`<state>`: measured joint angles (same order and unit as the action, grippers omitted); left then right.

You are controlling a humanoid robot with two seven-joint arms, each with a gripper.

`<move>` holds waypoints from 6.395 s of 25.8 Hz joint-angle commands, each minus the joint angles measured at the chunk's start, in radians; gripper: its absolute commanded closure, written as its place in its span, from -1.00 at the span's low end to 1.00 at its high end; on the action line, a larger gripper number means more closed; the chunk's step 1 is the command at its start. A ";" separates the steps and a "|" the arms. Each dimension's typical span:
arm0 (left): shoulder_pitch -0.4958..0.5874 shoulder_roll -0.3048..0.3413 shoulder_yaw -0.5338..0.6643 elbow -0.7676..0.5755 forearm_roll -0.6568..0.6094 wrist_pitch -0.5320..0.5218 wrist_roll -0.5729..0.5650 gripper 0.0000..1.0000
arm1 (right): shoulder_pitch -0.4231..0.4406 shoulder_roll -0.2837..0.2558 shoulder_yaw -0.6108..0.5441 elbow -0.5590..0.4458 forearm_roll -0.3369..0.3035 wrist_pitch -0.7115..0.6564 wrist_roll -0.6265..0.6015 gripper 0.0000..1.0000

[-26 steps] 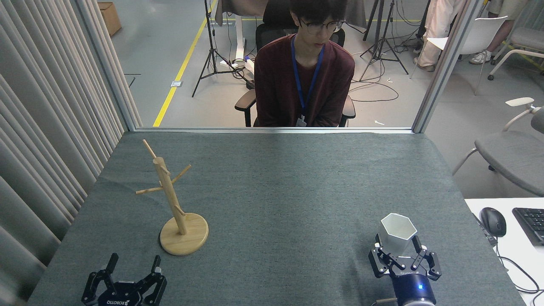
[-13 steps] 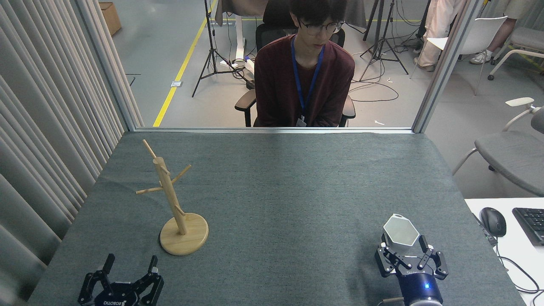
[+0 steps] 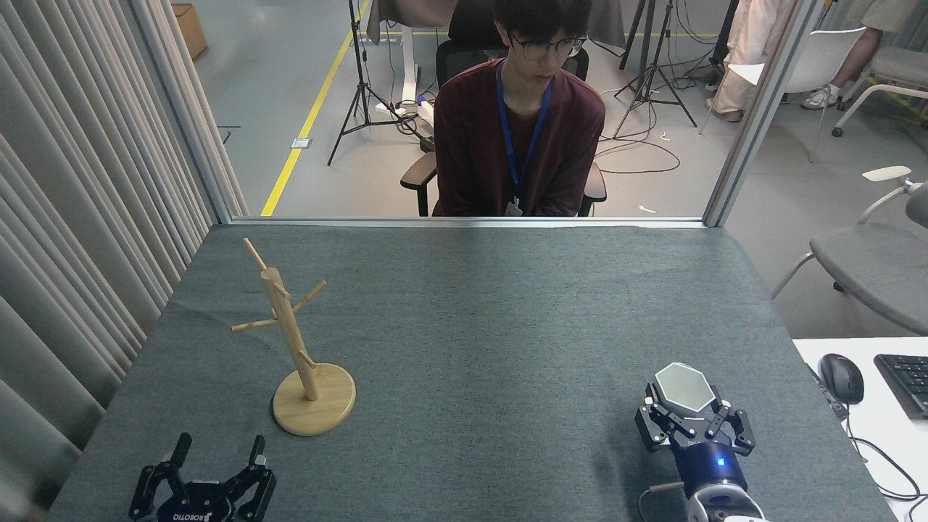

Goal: Hang cup on storage rack
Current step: 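Lift the white cup with the right gripper, then carry the cup toward the left gripper and grasp it with the left gripper, then release the cup from the right gripper and withdraw it, then move the held cup with the left gripper beside the wooden stand, then raise the cup and hook its handle onto a stand peg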

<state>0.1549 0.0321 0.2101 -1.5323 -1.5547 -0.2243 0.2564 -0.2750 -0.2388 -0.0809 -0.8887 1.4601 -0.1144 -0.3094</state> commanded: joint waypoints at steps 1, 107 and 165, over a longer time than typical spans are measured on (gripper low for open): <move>-0.001 0.000 0.000 0.000 -0.001 0.000 0.000 -0.98 | -0.024 0.013 0.023 0.031 0.008 0.013 -0.019 -0.65; -0.034 -0.020 -0.514 -0.108 -0.182 -0.064 0.024 0.17 | 0.289 0.257 0.144 -0.668 -0.122 0.251 0.038 -0.98; -0.271 -0.015 -0.126 0.233 -0.558 0.315 0.053 -1.00 | 0.359 0.159 0.136 -0.604 -0.029 0.159 0.024 -0.98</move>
<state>-0.1119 0.0240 0.1000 -1.3163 -2.1138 0.0885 0.2982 0.0860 -0.0756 0.0558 -1.4944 1.4329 0.0456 -0.2834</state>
